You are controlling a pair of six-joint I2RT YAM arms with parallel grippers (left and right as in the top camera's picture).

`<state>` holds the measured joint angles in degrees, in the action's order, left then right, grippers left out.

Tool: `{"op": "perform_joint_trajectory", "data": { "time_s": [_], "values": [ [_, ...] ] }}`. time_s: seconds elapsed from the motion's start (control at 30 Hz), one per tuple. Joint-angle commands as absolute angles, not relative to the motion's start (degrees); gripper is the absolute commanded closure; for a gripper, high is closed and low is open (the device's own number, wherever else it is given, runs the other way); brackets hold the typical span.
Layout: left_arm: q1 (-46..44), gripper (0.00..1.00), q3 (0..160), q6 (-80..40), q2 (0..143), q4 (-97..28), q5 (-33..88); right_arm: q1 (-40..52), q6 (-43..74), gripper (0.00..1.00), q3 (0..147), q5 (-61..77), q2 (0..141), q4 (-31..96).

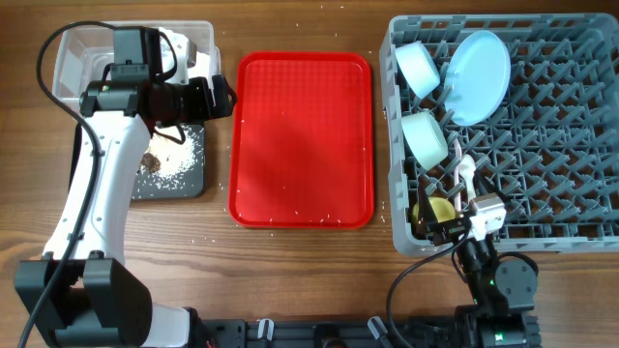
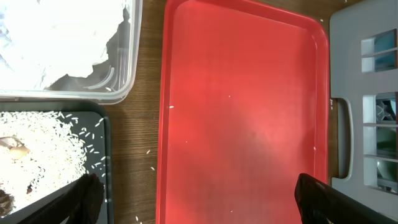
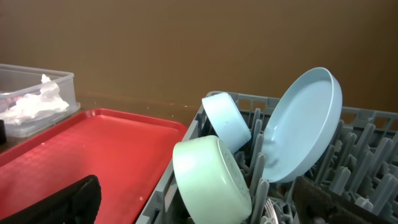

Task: Sort waste into correct bins and load items into the dishwasher rack

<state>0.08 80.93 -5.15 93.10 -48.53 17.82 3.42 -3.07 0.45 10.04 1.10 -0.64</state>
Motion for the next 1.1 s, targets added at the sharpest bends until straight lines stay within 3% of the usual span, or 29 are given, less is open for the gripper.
{"op": "perform_joint_trajectory", "data": {
  "time_s": [0.0,0.4,0.9,1.07],
  "values": [
    [0.23,0.0,80.99,-4.89,92.27,-48.47,17.91,3.14,-2.46,0.0,0.32,9.08,0.27,-0.71],
    [0.36,0.0,79.42,-4.67,86.35,-47.66,15.66,3.14,-2.46,0.0,0.32,9.08,0.27,-0.71],
    [4.47,0.0,11.4,-4.71,25.52,3.07,13.39,3.14,-2.46,0.0,0.32,9.08,0.27,-0.71],
    [4.47,0.0,1.1,-4.69,11.29,7.55,13.3,3.14,-2.48,0.0,0.32,9.08,0.27,-0.71]
  ]
}}
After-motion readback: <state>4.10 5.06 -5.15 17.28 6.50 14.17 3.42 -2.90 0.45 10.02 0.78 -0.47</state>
